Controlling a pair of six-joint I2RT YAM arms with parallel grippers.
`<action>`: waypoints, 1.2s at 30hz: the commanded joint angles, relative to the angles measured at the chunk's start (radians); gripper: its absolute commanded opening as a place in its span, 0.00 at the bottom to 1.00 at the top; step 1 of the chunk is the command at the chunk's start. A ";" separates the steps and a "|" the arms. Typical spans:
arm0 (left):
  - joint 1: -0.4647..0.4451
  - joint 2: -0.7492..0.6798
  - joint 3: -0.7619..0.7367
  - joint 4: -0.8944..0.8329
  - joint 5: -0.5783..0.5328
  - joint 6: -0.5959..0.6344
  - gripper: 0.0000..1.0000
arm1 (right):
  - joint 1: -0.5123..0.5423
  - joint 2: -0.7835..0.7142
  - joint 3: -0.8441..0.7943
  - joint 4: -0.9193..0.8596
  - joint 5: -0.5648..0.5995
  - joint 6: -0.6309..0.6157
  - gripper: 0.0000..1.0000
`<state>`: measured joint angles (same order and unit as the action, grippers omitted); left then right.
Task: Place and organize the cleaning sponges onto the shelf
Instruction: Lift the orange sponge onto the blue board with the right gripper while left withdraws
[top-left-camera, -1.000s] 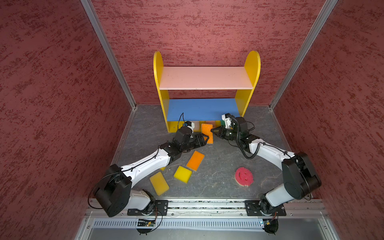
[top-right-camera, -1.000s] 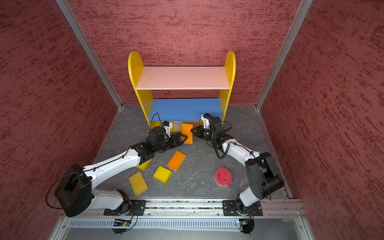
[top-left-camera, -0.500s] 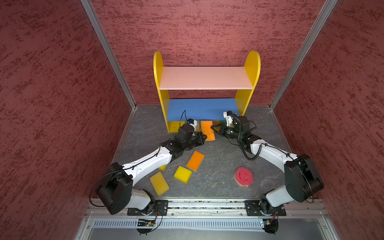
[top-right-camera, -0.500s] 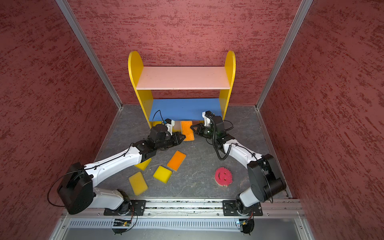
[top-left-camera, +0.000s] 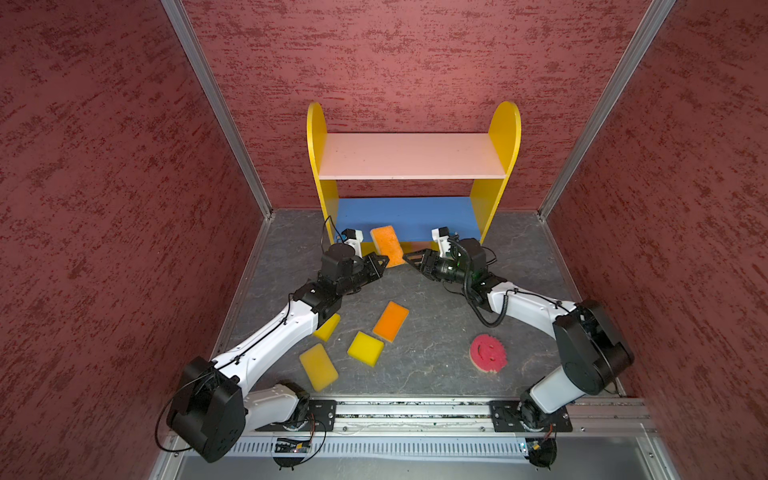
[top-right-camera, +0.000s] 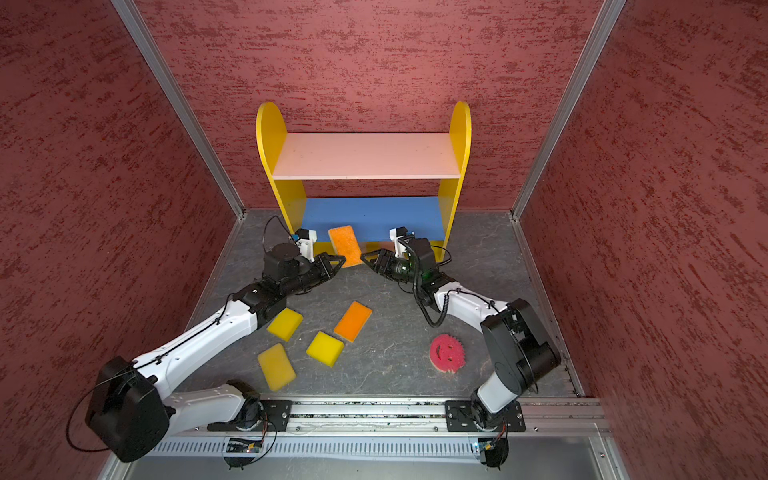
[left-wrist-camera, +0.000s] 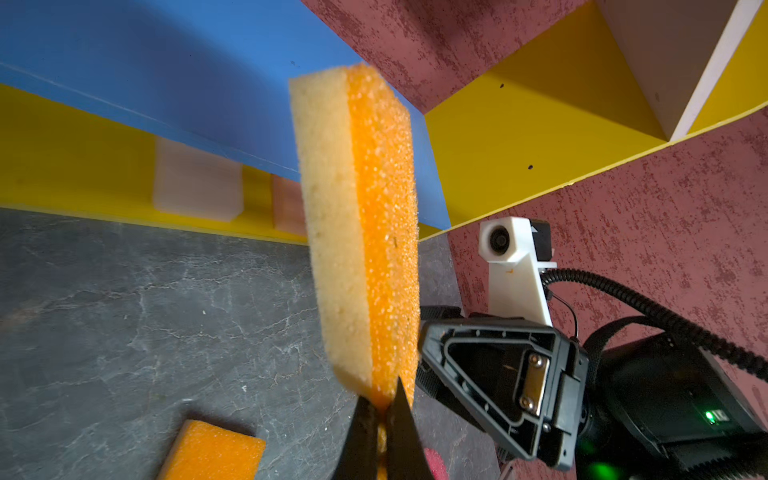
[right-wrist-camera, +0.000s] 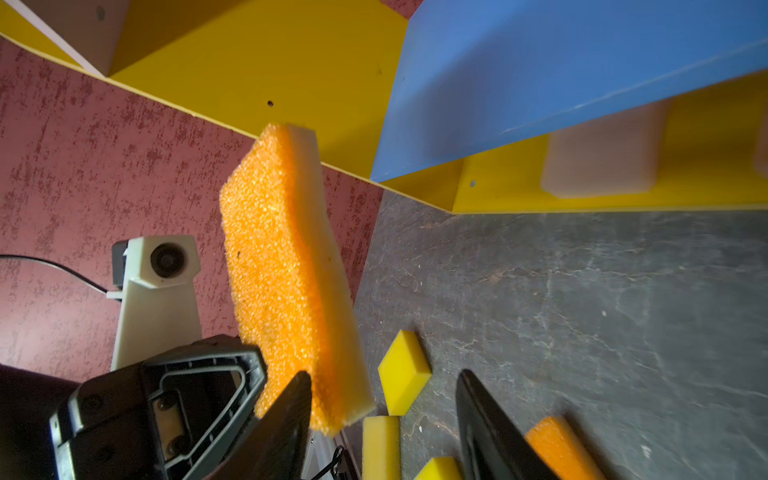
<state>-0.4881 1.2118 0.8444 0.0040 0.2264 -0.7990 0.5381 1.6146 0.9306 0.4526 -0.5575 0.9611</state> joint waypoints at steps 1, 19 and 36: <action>0.033 -0.023 -0.014 0.044 0.066 -0.004 0.00 | 0.027 0.026 0.064 0.059 0.009 0.024 0.57; 0.159 0.011 -0.019 0.105 0.198 -0.041 0.35 | 0.051 0.121 0.134 0.213 0.102 0.124 0.06; 0.240 -0.377 -0.121 -0.273 -0.160 0.090 0.77 | 0.109 0.307 0.408 -0.041 0.541 -0.008 0.00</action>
<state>-0.2634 0.8665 0.7582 -0.1684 0.1425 -0.7483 0.6361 1.8923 1.2945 0.4679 -0.1211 0.9703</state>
